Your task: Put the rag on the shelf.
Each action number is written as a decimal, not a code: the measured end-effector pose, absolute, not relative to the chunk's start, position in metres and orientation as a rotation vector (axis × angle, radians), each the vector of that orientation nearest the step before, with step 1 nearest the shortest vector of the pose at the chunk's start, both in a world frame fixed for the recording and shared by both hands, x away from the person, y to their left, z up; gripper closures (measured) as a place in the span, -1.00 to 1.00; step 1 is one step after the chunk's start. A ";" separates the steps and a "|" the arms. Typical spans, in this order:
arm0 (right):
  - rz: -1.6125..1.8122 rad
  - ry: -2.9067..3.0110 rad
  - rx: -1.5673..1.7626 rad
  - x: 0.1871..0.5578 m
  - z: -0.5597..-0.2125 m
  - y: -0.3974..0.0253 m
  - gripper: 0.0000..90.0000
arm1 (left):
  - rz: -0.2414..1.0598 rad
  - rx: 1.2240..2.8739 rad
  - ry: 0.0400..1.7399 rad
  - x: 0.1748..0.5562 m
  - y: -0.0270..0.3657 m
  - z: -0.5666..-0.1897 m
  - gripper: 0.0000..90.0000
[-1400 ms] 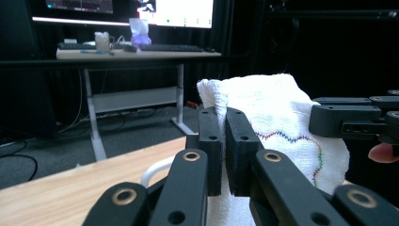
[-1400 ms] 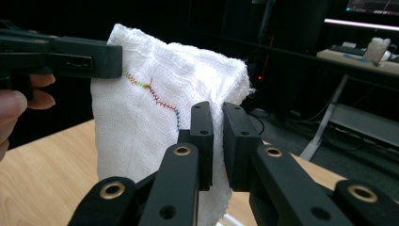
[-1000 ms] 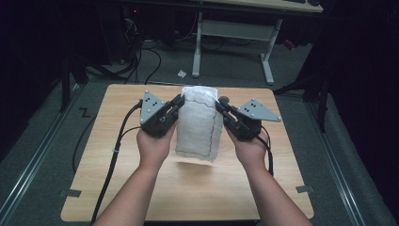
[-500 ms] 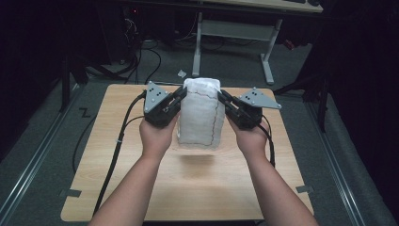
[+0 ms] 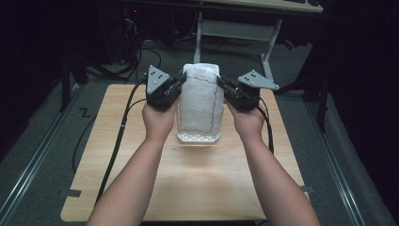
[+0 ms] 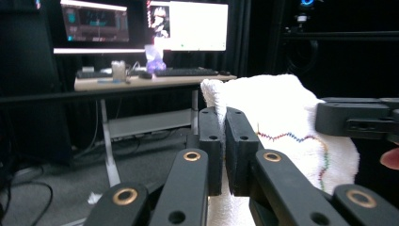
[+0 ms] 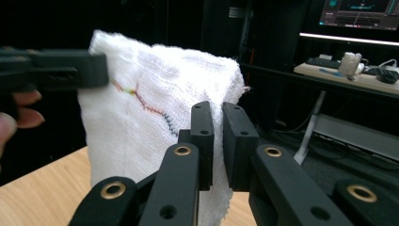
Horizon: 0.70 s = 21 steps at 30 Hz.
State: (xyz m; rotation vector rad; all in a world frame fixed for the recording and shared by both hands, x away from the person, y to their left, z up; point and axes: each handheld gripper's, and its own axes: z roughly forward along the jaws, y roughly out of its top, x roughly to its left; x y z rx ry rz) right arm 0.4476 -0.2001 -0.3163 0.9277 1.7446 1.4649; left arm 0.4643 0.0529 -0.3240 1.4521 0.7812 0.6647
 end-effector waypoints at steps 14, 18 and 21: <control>1.462 1.764 0.951 0.471 -0.319 -0.202 0.86 | 0.677 1.440 0.792 0.479 0.051 -0.328 0.92; 1.471 1.744 0.941 0.468 -0.315 -0.202 0.86 | 0.687 1.424 0.771 0.475 0.050 -0.322 0.92; 1.466 1.736 0.936 0.470 -0.312 -0.202 0.86 | 0.704 1.427 0.766 0.477 0.049 -0.320 0.92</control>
